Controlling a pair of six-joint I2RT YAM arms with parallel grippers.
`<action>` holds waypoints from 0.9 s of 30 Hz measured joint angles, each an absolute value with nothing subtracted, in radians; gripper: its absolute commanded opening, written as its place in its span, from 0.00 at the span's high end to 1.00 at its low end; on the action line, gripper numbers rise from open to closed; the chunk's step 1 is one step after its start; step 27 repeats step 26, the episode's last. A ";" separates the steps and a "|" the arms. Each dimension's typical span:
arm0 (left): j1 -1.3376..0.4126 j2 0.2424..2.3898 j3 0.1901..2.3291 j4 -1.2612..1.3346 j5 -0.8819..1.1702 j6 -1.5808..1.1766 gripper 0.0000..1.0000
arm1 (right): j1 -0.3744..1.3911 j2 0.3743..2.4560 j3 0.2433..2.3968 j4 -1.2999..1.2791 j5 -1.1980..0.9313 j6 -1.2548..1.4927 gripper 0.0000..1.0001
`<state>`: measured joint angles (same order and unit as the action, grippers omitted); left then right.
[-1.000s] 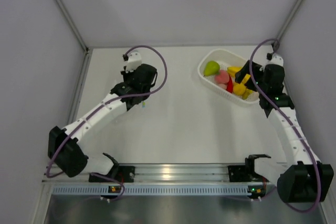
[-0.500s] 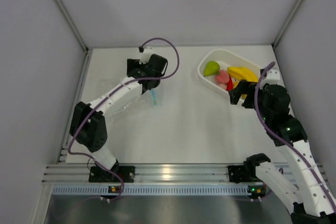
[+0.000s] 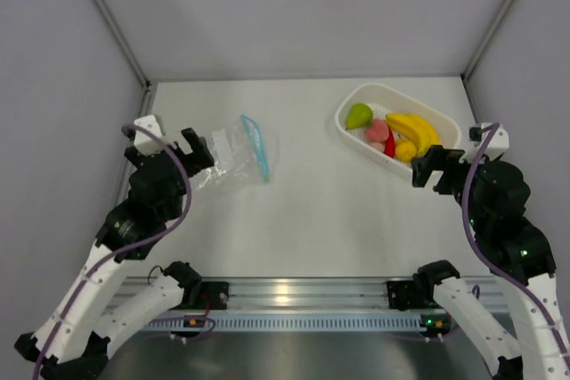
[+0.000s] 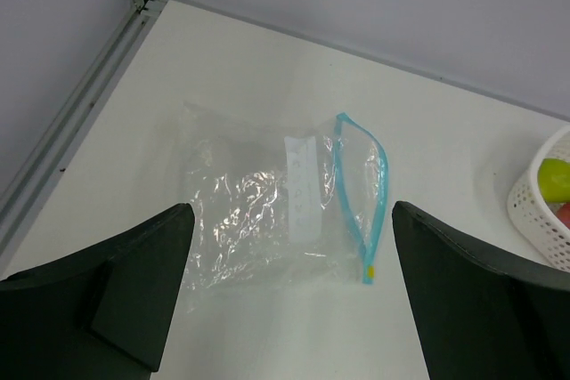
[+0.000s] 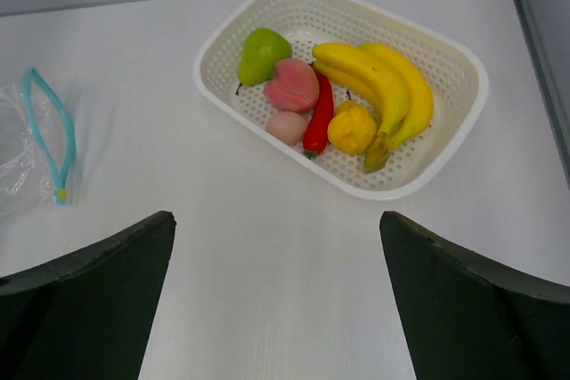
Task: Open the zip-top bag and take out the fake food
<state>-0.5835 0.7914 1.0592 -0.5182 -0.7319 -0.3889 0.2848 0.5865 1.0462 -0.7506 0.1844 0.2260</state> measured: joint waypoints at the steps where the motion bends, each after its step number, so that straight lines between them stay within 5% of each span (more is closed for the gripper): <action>1: -0.583 0.734 1.034 -0.530 -0.718 -0.386 0.01 | 0.286 0.569 1.046 -0.759 0.189 0.217 0.01; 13: -0.583 0.387 0.904 -0.652 -0.691 -0.279 0.01 | 0.384 0.398 0.945 -0.774 0.306 0.157 0.00; 27: -0.531 0.371 0.835 -0.658 -0.622 -0.266 0.01 | 0.384 0.376 0.874 -0.754 0.346 0.159 0.00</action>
